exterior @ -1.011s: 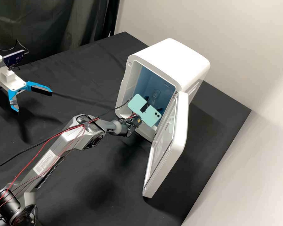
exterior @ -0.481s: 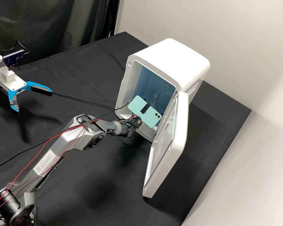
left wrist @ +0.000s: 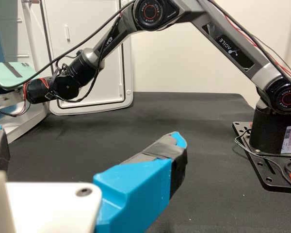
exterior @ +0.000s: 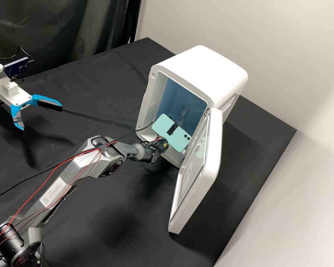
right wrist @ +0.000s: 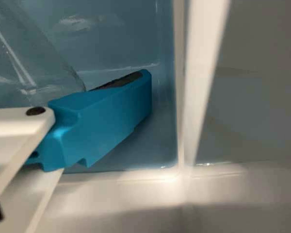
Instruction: Place the flask in the incubator
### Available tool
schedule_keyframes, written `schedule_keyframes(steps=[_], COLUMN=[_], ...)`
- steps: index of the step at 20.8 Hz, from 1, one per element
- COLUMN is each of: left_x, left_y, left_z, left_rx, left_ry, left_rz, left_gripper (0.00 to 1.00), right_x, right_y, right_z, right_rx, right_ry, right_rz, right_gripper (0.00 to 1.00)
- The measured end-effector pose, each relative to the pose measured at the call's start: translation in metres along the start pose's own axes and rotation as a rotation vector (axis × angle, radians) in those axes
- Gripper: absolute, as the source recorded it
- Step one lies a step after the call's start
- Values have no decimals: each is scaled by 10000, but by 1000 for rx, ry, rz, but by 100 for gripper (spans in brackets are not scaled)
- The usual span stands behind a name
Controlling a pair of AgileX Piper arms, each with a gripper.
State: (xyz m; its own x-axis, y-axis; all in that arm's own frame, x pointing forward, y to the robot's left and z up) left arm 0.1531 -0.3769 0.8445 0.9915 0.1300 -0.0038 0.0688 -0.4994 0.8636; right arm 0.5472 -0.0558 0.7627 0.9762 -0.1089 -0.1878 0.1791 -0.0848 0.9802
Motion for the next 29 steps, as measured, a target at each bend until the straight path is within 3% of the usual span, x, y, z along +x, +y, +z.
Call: schedule_keyframes(steps=[6, 8, 11, 18, 29], left_x=[-8, -8, -9, -10, -10], left_y=[4, 4, 4, 3, 3], left_z=[-19, -19, -22, -23, -23], left_rx=[0, -1, 0, 0, 0], left_ry=[11, 12, 13, 13, 13], left_rz=[2, 2, 2, 2, 2], left_gripper=[100, 100, 100, 100, 100], right_x=[-65, -97, -147, -246, -279], right_y=[53, 102, 113, 282, 322], right_z=[3, -44, -62, -224, -274], right_rx=[-75, -86, -101, -102, -101], right_ry=[-18, -18, -29, 10, 19], right_rz=[0, 14, 6, 54, 65], right_gripper=[100, 100, 100, 100, 100])
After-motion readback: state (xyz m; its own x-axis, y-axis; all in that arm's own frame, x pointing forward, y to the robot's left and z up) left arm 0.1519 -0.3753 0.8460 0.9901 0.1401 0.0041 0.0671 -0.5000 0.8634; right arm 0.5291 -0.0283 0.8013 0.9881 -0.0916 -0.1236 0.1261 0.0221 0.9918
